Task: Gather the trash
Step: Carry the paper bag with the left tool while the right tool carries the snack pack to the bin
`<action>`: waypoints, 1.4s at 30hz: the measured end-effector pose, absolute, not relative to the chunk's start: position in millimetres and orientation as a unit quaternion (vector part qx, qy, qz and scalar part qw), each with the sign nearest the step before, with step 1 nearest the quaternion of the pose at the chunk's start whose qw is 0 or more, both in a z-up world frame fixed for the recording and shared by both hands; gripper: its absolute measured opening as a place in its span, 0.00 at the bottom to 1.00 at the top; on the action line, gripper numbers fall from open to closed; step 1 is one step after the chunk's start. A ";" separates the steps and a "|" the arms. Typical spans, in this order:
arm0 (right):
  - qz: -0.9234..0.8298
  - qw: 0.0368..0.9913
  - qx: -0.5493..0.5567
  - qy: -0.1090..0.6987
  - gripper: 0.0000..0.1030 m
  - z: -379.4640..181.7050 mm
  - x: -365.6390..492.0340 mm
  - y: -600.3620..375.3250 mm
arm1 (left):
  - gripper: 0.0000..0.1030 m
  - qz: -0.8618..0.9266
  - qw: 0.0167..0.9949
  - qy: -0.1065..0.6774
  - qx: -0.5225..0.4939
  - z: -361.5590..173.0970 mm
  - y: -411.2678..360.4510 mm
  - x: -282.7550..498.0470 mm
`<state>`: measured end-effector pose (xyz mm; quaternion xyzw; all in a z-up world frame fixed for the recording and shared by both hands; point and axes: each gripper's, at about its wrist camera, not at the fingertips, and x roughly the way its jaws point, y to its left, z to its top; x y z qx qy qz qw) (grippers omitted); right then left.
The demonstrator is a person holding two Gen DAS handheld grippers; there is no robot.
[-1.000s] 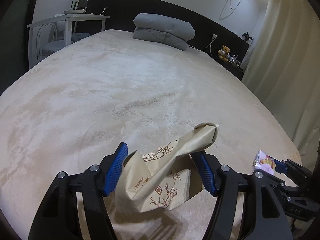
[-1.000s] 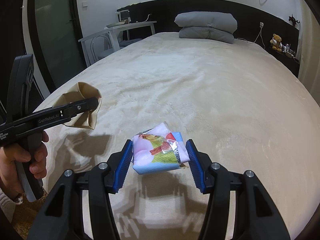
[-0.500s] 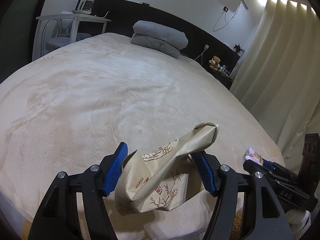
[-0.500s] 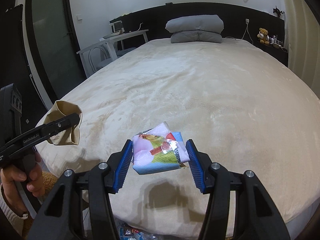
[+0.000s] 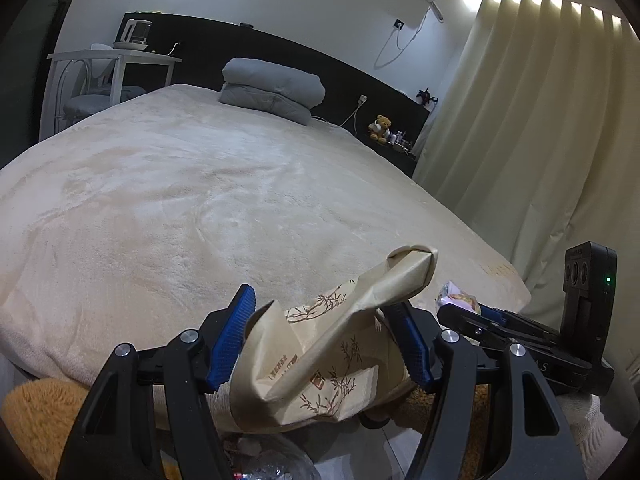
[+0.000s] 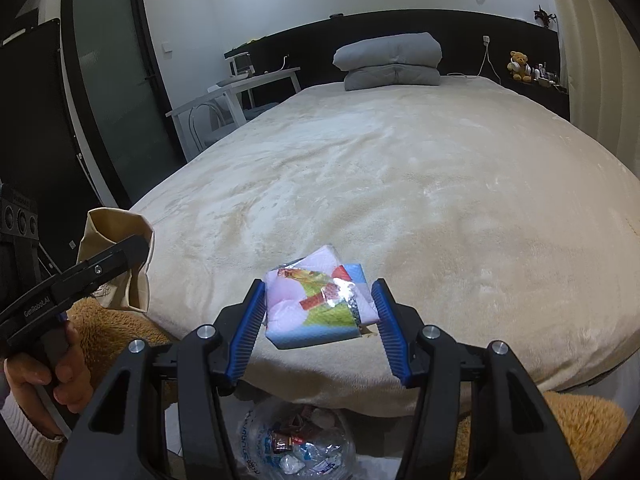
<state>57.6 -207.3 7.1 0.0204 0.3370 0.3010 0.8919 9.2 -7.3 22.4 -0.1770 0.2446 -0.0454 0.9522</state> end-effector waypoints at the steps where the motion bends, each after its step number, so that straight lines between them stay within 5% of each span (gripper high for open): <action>1: 0.303 0.890 0.026 0.339 0.53 5.7 52.5 -209.7 | 0.64 -0.048 0.952 0.244 -0.178 21.8 -9.1 3.2; 25: 0.320 0.852 0.049 0.412 0.53 -33.7 9.5 -223.5 | 0.64 -0.052 0.911 0.373 -0.170 -48.8 -6.9 -40.7; 42: 0.329 0.757 0.071 0.560 0.53 -97.8 28.2 -189.7 | 0.64 -0.061 0.850 0.500 -0.155 -105.1 -21.8 -20.9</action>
